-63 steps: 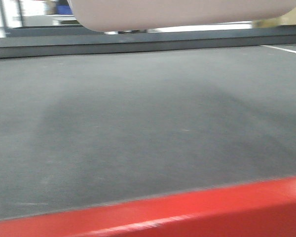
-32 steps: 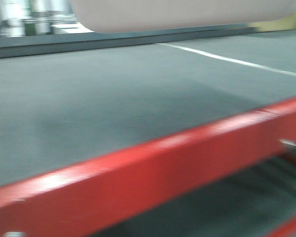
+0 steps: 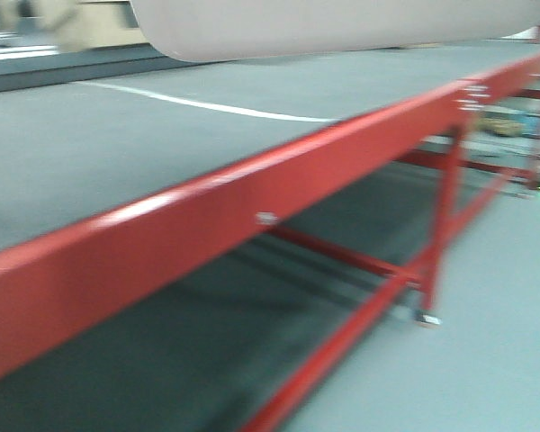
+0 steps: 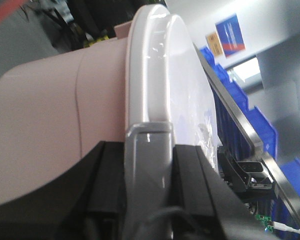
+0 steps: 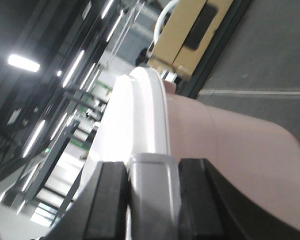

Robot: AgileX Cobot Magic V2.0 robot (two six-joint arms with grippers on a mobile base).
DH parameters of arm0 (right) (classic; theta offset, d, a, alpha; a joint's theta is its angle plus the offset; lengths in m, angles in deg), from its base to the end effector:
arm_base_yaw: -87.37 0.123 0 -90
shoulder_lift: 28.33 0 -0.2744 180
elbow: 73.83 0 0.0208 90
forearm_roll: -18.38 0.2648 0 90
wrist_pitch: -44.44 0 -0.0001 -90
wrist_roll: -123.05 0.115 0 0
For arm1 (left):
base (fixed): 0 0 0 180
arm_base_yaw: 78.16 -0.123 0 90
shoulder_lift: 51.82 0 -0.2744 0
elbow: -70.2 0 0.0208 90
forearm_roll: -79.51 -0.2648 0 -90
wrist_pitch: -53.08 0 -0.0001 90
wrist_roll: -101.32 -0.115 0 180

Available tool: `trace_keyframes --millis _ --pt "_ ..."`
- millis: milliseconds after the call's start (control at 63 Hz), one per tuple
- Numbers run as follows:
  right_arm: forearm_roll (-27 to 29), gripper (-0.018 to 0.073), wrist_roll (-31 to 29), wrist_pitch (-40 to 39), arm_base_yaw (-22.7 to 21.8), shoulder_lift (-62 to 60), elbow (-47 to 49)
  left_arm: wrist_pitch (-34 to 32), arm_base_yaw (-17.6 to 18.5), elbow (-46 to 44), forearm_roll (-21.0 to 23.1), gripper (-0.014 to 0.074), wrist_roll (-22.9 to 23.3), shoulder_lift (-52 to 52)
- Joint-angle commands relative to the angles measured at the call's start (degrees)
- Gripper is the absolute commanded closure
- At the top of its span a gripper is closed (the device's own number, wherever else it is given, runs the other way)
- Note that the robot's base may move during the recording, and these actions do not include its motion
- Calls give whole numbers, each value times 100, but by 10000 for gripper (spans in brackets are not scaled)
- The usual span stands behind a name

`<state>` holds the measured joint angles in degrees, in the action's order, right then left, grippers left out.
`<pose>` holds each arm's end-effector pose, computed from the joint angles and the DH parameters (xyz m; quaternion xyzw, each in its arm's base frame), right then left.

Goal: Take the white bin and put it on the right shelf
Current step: 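Hold the bin raised while the base turns away from the table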

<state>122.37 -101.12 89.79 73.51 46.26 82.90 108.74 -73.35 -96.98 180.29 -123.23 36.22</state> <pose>0.2860 0.0113 0.3805 0.1837 0.6551 0.5237 0.5127 0.3126 -0.1200 0.3730 -0.0084 0.6908 -0.6248 0.3637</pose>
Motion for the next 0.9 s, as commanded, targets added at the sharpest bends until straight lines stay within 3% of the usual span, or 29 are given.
trace_keyframes --millis 0,889 --pt "392 494 1 1075 193 -200 227 1282 262 -263 926 723 -112 -249" --pt "392 494 1 1075 193 -200 227 1282 262 -263 926 723 -112 -249"
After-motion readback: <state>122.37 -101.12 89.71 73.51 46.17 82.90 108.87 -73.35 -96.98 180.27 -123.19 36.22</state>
